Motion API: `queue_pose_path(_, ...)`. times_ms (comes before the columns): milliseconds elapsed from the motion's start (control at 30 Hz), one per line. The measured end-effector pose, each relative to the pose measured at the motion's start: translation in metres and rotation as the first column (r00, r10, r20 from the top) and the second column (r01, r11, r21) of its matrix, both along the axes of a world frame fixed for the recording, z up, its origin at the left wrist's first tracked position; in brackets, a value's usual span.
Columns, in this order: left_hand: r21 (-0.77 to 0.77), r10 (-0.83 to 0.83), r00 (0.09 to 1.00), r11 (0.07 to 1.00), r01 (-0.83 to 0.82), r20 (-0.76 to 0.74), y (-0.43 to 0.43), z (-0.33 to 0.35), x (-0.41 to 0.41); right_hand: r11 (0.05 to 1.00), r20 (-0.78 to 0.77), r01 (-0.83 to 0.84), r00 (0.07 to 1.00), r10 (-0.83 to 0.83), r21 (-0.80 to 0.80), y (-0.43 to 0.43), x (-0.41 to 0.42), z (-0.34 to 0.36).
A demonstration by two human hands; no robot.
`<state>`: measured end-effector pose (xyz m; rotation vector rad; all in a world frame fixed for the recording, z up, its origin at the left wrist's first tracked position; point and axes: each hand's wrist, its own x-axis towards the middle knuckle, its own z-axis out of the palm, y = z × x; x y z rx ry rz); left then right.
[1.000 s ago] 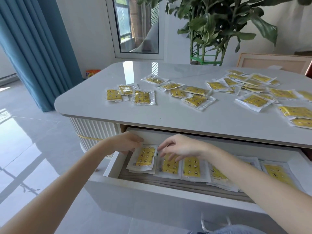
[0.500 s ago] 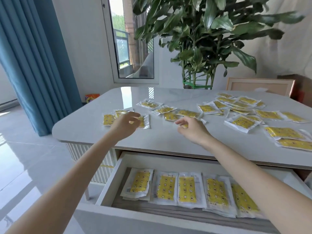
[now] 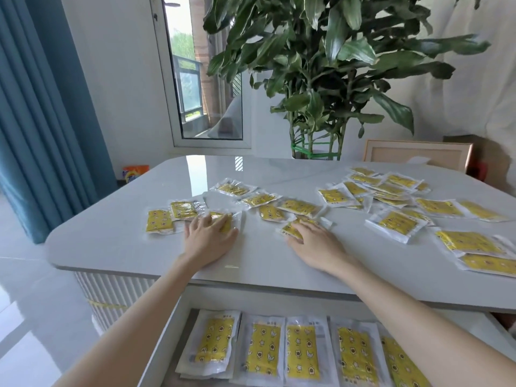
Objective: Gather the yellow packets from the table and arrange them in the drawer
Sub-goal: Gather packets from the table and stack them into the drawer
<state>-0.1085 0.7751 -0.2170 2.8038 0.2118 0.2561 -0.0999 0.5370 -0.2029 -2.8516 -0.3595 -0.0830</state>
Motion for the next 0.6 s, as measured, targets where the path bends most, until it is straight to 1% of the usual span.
queue_pose_path(67,-0.031,-0.040,0.998,0.999,0.042,0.039,-0.005,-0.001,-0.002,0.998,-0.008,-0.028,1.000,0.029,0.061,-0.002,-0.013,0.008)
queue_pose_path(133,-0.104,-0.065,0.995,0.992,0.072,0.070,-0.009,-0.001,-0.004,0.994,-0.005,-0.023,1.000,0.024,0.110,-0.004,-0.027,0.014)
queue_pose_path(233,-0.215,-0.057,0.990,0.973,0.085,0.133,-0.013,0.006,-0.005,0.986,0.030,0.047,0.998,-0.053,0.162,-0.007,-0.040,0.021)
queue_pose_path(300,-0.246,-0.050,0.989,0.966,0.083,0.139,-0.016,0.011,-0.005,0.971,0.018,0.109,0.993,-0.115,0.213,-0.010,-0.040,0.024)
queue_pose_path(367,-0.299,-0.031,0.993,0.952,0.065,0.117,-0.018,0.016,-0.006,0.962,-0.048,0.155,0.988,-0.148,0.223,-0.010,-0.036,0.023)
queue_pose_path(433,-0.380,-0.011,0.997,0.924,0.039,0.077,-0.018,0.018,-0.006,0.963,-0.129,0.200,0.975,-0.179,0.182,-0.009,-0.032,0.022)
queue_pose_path(533,-0.509,0.005,1.000,0.861,0.004,0.016,-0.017,0.021,-0.011,0.953,-0.205,0.252,0.954,-0.217,0.167,-0.010,-0.027,0.026)
queue_pose_path(600,-0.590,-0.017,1.000,0.808,0.005,-0.015,-0.018,0.023,-0.016,0.948,-0.227,0.261,0.949,-0.218,0.180,-0.014,-0.025,0.029)
